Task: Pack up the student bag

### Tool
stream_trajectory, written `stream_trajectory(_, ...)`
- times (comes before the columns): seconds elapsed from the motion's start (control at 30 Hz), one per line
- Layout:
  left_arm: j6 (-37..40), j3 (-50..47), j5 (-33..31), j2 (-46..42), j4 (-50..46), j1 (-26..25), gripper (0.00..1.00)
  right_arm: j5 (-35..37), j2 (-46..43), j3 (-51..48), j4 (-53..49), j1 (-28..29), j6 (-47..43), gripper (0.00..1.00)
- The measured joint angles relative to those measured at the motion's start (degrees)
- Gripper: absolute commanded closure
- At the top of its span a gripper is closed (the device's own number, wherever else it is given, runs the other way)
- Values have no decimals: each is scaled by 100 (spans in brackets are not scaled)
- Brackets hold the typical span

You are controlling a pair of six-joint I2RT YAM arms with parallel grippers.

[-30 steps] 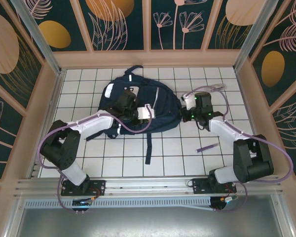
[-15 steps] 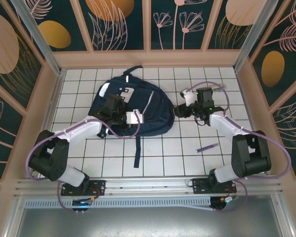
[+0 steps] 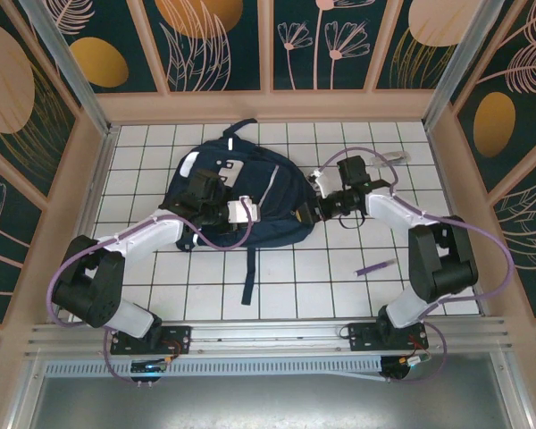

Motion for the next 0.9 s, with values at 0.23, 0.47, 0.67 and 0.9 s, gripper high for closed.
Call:
stream_trajectory(0.23, -83, -35, 57, 0, 68, 15, 100, -284, 428, 299, -85, 264, 11, 89)
stream_trajectory(0.47, -120, -70, 72, 0, 136, 15, 100, -52, 260, 238, -55, 262, -26, 100)
stream_trajectory(0.67, -9, -72, 319, 0, 149, 33, 100, 1694, -214, -81, 525, 225, 256, 100)
stream_trajectory(0.9, 168, -105, 527, 0, 201, 31, 100, 2564, 170, -297, 1744, 127, 938, 100)
